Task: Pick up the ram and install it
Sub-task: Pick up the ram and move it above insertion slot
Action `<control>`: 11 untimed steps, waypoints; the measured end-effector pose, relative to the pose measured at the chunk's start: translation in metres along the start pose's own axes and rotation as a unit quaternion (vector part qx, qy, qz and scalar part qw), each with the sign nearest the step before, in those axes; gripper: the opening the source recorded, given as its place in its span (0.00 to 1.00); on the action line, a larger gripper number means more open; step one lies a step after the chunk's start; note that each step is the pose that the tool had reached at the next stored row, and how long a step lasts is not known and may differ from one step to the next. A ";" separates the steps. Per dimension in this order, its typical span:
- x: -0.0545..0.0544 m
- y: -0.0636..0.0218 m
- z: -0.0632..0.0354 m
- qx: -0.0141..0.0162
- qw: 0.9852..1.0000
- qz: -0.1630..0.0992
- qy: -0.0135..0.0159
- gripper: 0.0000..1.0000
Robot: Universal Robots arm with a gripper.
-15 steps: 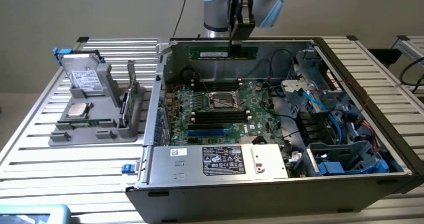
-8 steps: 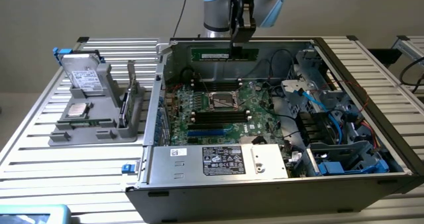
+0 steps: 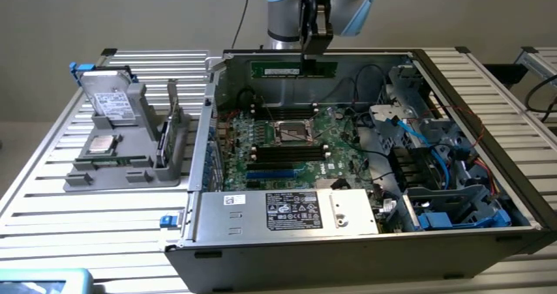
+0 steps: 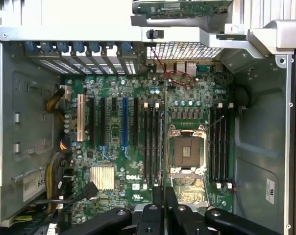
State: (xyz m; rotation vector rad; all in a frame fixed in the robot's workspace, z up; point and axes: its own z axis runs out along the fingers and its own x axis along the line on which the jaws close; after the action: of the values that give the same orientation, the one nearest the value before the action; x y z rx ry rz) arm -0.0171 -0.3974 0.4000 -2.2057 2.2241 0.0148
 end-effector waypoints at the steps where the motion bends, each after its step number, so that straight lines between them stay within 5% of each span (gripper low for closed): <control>1: 0.000 -0.0001 0.0006 0.000 1.000 0.000 0.000 0.14; 11: 0.000 -0.0004 0.0095 0.000 1.000 0.000 0.000 0.14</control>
State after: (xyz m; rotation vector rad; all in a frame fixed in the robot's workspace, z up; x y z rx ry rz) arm -0.0167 -0.3972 0.3904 -2.2053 2.2236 0.0158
